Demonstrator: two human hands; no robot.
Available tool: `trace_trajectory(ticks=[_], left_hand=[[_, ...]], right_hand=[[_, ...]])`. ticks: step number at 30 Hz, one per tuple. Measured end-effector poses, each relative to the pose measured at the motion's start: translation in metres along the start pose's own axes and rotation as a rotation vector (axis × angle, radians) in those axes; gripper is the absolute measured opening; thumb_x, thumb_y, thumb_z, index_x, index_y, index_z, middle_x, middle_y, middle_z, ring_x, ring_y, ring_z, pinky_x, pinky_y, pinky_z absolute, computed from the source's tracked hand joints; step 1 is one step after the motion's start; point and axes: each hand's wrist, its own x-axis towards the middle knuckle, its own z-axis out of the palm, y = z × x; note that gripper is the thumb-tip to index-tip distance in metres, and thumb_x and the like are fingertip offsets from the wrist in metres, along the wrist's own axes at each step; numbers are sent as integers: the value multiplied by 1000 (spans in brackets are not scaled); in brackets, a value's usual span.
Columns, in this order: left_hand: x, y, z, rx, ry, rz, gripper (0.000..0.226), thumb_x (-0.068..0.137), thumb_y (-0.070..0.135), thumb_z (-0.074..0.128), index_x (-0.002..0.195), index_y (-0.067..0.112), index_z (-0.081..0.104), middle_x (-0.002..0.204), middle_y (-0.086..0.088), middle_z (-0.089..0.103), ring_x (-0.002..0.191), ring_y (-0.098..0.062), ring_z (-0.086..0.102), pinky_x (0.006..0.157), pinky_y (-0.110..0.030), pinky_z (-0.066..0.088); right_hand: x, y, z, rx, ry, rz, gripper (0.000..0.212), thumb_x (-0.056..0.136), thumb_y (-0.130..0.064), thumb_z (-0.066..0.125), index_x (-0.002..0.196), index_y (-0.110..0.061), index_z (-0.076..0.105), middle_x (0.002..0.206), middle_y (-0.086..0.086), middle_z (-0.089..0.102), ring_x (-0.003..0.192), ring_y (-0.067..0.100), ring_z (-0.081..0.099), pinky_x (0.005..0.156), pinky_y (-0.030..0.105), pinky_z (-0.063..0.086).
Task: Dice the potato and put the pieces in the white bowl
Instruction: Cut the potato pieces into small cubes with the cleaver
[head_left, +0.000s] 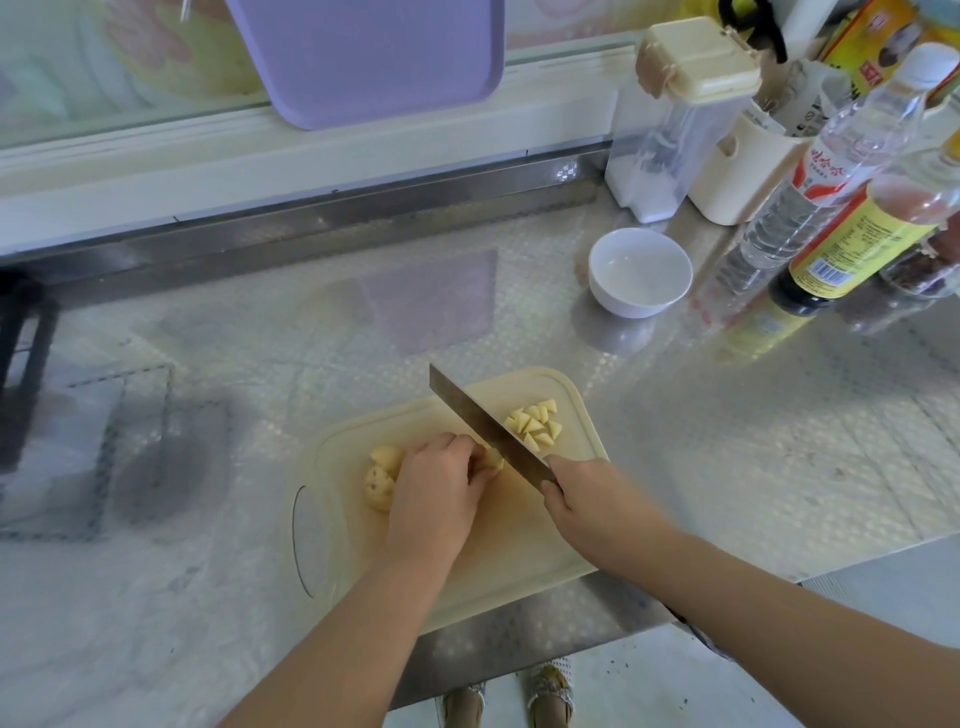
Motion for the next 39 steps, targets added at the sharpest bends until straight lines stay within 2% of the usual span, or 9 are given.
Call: trace_trajectory(ticks=[7, 11, 14, 19, 22, 25, 29, 36, 39], left_hand=[[0, 0, 2, 20, 14, 16, 12, 83, 30, 75, 88, 20, 70, 86, 5, 66, 76, -17, 60, 72, -36, 51], [1, -1, 1, 17, 9, 12, 13, 82, 30, 75, 87, 21, 68, 85, 6, 66, 76, -17, 60, 72, -36, 51], [0, 0, -1, 1, -5, -3, 15, 82, 31, 75, 89, 23, 65, 85, 8, 65, 77, -15, 60, 74, -37, 52], [1, 1, -3, 47, -16, 23, 26, 83, 35, 72, 107, 28, 66, 94, 10, 62, 82, -14, 61, 82, -35, 51], [5, 4, -7, 88, -27, 0, 23, 82, 41, 70, 100, 28, 64, 97, 11, 56, 82, -14, 59, 83, -32, 48], [12, 9, -9, 78, -50, -51, 26, 81, 42, 72, 94, 27, 56, 95, 10, 54, 81, -16, 58, 78, -34, 49], [18, 12, -11, 89, -65, -41, 29, 82, 37, 74, 92, 25, 50, 96, 7, 52, 79, -17, 57, 71, -35, 51], [10, 11, -12, 73, -109, 39, 21, 85, 29, 71, 103, 24, 62, 100, 8, 53, 82, -13, 60, 74, -34, 53], [8, 13, -12, -2, -98, -5, 21, 83, 26, 71, 103, 23, 66, 99, 9, 55, 80, -11, 60, 74, -32, 53]], right_hand=[[10, -2, 11, -8, -18, 32, 21, 107, -33, 33, 105, -23, 52, 80, -7, 51, 78, 15, 59, 76, 35, 56], [11, -1, 12, -2, -21, 35, 15, 107, -33, 34, 97, -26, 44, 81, -6, 51, 79, 16, 58, 74, 34, 54], [11, 1, 9, 66, -8, 67, 17, 106, -32, 36, 95, -25, 47, 82, -6, 53, 80, 17, 59, 75, 35, 53], [9, 4, 1, 83, 28, 87, 22, 106, -33, 37, 96, -22, 53, 80, -3, 57, 74, 16, 59, 71, 36, 54], [10, 5, -8, 91, 53, 70, 23, 105, -32, 38, 92, -20, 53, 76, 0, 56, 71, 20, 57, 68, 41, 52], [10, 7, -16, 115, 84, 70, 22, 104, -30, 39, 88, -21, 51, 71, -1, 53, 66, 20, 55, 62, 37, 46], [8, 9, -19, 123, 72, 84, 24, 105, -30, 39, 91, -21, 56, 73, 1, 57, 67, 19, 58, 66, 42, 54], [4, 5, -11, 102, 35, 68, 28, 105, -30, 37, 78, -26, 44, 72, -2, 53, 66, 16, 54, 61, 34, 46], [3, 4, -7, 70, 34, 71, 23, 106, -32, 35, 87, -23, 47, 74, -3, 51, 69, 17, 55, 63, 34, 47]])
